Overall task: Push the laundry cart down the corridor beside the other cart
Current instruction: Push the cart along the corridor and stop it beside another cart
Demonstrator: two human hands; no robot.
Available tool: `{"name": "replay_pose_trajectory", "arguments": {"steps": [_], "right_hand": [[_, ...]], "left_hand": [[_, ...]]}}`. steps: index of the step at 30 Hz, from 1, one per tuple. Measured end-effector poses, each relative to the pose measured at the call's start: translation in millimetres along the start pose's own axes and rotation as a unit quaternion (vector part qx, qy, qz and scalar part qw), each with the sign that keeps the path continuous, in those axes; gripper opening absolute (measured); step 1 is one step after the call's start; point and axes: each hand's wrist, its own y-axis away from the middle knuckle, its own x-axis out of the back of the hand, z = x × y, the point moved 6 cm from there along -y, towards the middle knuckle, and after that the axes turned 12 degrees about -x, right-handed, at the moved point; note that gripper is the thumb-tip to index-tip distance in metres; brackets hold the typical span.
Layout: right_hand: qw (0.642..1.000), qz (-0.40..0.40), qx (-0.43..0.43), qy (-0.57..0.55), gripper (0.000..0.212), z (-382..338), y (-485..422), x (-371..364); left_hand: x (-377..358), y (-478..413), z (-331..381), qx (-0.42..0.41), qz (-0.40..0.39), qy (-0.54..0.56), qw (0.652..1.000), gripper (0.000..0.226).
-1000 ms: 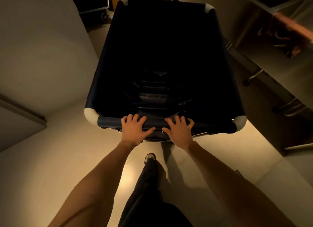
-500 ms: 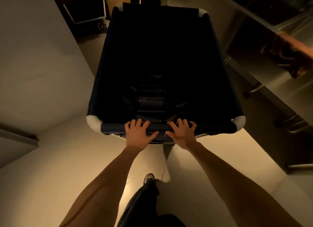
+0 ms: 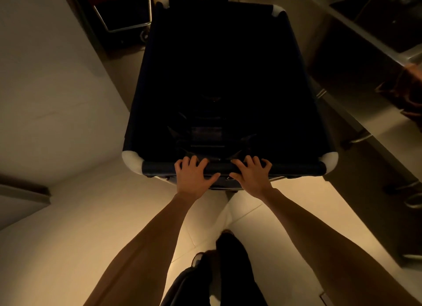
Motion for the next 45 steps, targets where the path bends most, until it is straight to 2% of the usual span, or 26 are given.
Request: {"name": "replay_pose_trajectory", "arguments": {"steps": [4,8,14,23,26,37,45], "right_hand": [[1.0,0.001,0.019,-0.002,0.047,8.2,-42.1,-0.8],[0.999,-0.012,0.037,-0.005,0.046,15.9,-85.4,-2.8],[0.995,-0.058,0.078,-0.007,0.051,25.7,-145.9,-5.4],[0.987,-0.094,0.132,0.014,0.051,38.6,-193.3,-8.2],[0.983,-0.107,0.148,0.026,0.043,42.5,-194.0,-9.8],[0.981,-0.102,0.164,0.025,0.042,61.5,-153.1,-6.7],[0.984,-0.08,0.159,0.018,0.052,86.2,-85.9,1.7]], "left_hand": [[-3.5,-36.6,-5.0,0.013,0.011,0.005,1.0,0.06],[-5.4,-71.3,-9.6,0.034,0.039,-0.01,0.999,0.063],[-9.6,-116.2,-13.5,0.079,0.062,-0.022,0.995,0.059],[-15.2,-143.7,-2.9,0.136,0.077,-0.031,0.987,0.058],[-16.7,-141.8,2.7,0.146,0.079,-0.037,0.985,0.057],[-19.7,-107.5,38.1,0.156,0.086,-0.037,0.983,0.057],[-27.6,-53.4,83.5,0.162,0.082,-0.021,0.983,0.056]]}}
